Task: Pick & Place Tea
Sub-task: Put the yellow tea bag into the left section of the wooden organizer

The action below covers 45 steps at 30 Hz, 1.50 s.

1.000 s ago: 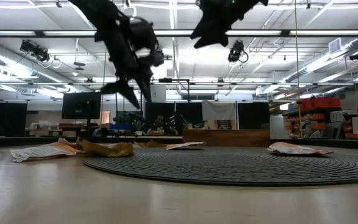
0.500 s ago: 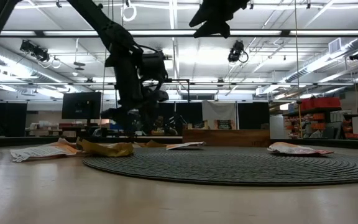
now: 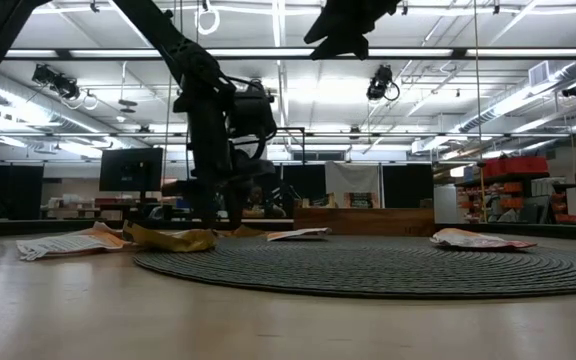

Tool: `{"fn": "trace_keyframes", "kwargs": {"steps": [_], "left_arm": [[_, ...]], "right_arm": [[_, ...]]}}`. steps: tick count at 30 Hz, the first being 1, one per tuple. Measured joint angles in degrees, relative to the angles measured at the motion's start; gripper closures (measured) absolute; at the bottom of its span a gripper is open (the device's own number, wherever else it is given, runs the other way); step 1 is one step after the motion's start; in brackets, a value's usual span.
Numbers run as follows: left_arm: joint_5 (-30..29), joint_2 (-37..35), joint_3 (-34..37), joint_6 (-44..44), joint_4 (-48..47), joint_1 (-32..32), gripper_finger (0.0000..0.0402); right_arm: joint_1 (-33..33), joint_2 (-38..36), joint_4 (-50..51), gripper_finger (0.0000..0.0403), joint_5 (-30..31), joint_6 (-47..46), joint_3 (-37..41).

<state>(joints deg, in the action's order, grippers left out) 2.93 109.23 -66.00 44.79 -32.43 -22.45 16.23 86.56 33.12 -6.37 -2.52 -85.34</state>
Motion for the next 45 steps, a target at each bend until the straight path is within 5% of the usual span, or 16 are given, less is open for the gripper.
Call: {"fn": "trace_keyframes", "kwargs": {"steps": [10,19,32,36,45], "left_arm": [[-1.7,0.1,0.0,1.1,1.8,1.5,0.0390],[-11.3,-7.9,0.2,2.0,0.2,6.7,0.0398],[-37.1,-22.1,0.2,-11.7,8.3,19.9,0.0399],[-38.3,-22.8,0.2,-17.9,10.2,20.8,0.0399],[-37.4,-23.1,0.2,-30.8,12.1,18.5,0.0399]], "right_arm": [[0.3,0.0,1.5,0.0193,1.4,1.7,0.0],[2.8,0.0,5.2,0.0193,2.0,3.4,0.0],[10.5,1.8,2.0,0.0192,-16.1,-4.8,0.0],[11.5,5.1,-0.5,0.0187,-21.4,-9.4,0.0],[9.7,13.1,-0.9,0.0192,-21.2,-15.1,-5.9]]}}
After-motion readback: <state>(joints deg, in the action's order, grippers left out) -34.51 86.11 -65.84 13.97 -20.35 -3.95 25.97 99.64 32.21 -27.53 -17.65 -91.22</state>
